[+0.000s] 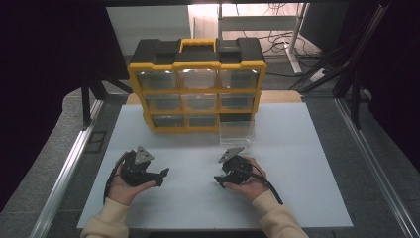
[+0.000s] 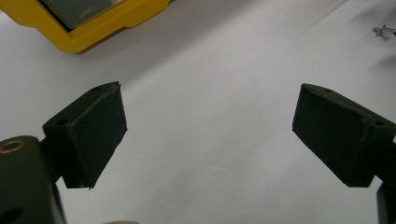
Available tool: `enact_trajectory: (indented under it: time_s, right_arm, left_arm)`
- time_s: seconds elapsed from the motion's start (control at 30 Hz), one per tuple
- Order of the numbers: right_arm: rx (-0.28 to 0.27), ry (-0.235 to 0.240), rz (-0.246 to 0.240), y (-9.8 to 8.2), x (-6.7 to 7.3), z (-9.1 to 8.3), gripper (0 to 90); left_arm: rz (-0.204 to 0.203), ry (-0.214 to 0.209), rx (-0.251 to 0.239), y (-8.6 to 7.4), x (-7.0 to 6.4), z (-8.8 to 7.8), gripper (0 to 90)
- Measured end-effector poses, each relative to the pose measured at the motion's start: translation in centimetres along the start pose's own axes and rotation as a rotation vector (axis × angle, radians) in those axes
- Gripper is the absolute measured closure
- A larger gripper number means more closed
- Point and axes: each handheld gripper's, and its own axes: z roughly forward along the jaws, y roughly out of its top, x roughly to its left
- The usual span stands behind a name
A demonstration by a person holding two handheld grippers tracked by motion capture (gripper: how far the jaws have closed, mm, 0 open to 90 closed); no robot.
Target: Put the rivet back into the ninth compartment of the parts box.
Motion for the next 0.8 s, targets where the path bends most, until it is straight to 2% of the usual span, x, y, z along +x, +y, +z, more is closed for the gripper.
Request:
enact_trajectory:
  time_s: [0.2, 0.37, 0.47, 0.67, 0.8]
  right_arm:
    - [0.016, 0.007, 0.006, -0.06, -0.09, 0.37, 41.9]
    - [0.015, 0.009, 0.012, 0.02, -0.05, 0.41, 44.6]
    - [0.026, 0.012, 0.005, 0.03, 0.09, 0.56, 47.3]
    - [0.057, -0.009, -0.009, -0.01, 0.29, 0.80, 56.1]
    - [0.060, 0.019, 0.004, -0.02, 0.22, 0.79, 64.2]
  left_arm:
    - [0.001, 0.001, 0.003, -0.03, 0.02, 0.07, 10.4]
    - [-0.007, -0.019, -0.008, 0.03, 0.01, -0.01, 10.4]
    - [-0.006, -0.016, -0.009, 0.07, 0.02, -0.04, 10.4]
    - [-0.005, -0.013, -0.007, 0.04, 0.04, 0.00, 10.4]
    - [-0.006, -0.014, -0.006, 0.01, 0.06, 0.04, 10.5]
